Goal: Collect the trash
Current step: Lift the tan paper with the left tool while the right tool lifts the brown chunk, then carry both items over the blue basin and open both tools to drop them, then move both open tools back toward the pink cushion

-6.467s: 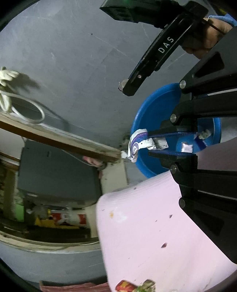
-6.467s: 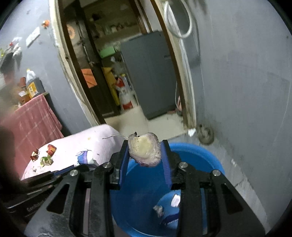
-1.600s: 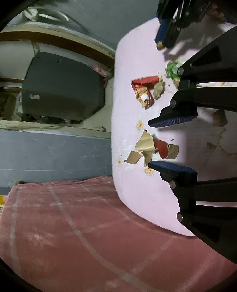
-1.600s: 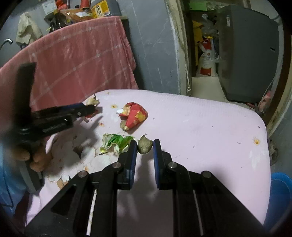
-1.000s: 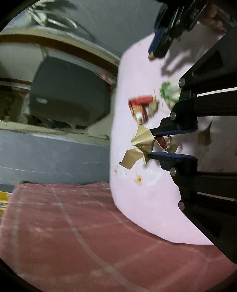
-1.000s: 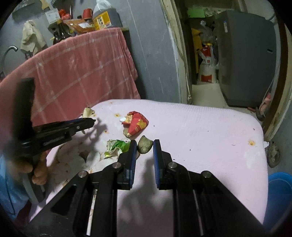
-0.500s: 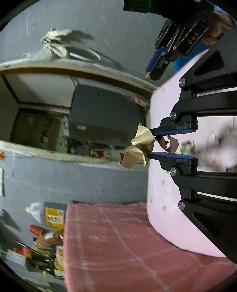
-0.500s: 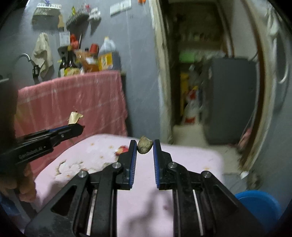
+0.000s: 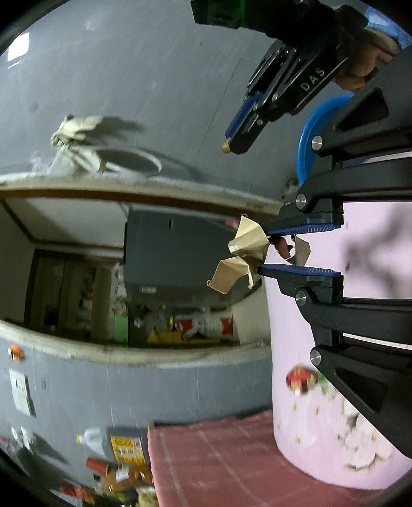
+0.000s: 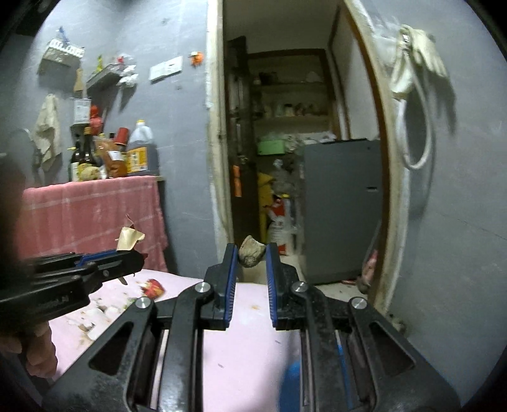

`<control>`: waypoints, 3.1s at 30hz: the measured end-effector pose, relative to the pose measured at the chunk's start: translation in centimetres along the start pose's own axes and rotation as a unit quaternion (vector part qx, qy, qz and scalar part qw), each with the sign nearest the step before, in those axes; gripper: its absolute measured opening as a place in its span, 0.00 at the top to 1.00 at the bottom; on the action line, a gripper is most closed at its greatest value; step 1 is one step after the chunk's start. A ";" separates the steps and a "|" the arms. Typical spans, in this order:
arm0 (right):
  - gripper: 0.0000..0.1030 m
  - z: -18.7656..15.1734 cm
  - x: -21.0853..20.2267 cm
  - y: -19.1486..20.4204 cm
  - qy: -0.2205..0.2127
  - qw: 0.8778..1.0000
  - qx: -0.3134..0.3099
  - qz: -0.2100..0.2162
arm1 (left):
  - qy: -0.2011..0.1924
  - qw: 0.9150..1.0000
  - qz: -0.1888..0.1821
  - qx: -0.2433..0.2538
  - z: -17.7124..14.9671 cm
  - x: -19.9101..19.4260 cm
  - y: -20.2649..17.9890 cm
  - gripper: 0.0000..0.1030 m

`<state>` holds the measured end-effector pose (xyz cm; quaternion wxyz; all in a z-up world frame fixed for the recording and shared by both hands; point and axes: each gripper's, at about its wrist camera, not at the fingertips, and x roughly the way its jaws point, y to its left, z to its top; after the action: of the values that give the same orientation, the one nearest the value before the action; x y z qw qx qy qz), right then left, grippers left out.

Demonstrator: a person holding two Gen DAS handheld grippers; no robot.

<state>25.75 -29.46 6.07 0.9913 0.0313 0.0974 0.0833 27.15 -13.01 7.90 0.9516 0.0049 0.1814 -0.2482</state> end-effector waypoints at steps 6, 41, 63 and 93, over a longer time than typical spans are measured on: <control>0.83 -1.3 -1.8 -3.9 0.028 0.999 0.020 -0.035 | 0.039 0.998 -0.040 0.014 -0.8 2.8 -3.8 0.86; 0.61 -4.0 -0.6 -11.9 0.113 0.977 0.155 -0.090 | 0.161 0.983 -0.077 -0.049 -3.7 9.3 -6.2 0.60; 0.00 -0.3 -0.6 -0.6 -0.035 0.997 0.063 -0.023 | -0.035 0.988 0.123 -0.088 -1.6 -2.6 6.3 0.04; 0.00 -2.7 9.1 10.0 0.103 0.989 -0.030 0.105 | 0.005 0.961 0.240 -0.140 -6.3 -6.7 18.9 0.03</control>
<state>32.39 -17.97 2.56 0.9623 0.0032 0.1925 0.1922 28.55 7.34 2.83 0.9734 -0.0836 0.2127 0.0157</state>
